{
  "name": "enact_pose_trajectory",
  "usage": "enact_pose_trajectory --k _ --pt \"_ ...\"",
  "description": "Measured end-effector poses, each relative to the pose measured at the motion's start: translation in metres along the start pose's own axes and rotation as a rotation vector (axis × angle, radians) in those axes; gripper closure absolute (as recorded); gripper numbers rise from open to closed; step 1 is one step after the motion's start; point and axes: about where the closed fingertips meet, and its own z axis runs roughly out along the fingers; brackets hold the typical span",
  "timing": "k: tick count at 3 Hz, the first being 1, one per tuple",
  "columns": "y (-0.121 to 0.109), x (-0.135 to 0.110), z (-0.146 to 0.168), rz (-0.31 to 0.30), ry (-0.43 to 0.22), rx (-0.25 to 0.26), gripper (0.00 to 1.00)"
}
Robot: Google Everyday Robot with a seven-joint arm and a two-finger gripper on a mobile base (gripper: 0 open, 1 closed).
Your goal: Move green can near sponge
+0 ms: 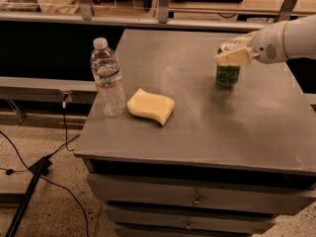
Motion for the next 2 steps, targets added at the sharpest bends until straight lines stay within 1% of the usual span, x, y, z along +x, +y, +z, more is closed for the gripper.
enact_pose_trajectory --k 1,2 --pt "0.005 -0.006 -0.003 0.016 -0.012 -0.042 0.94" --pt "0.027 -0.013 -0.024 0.079 -0.056 -0.143 1.00"
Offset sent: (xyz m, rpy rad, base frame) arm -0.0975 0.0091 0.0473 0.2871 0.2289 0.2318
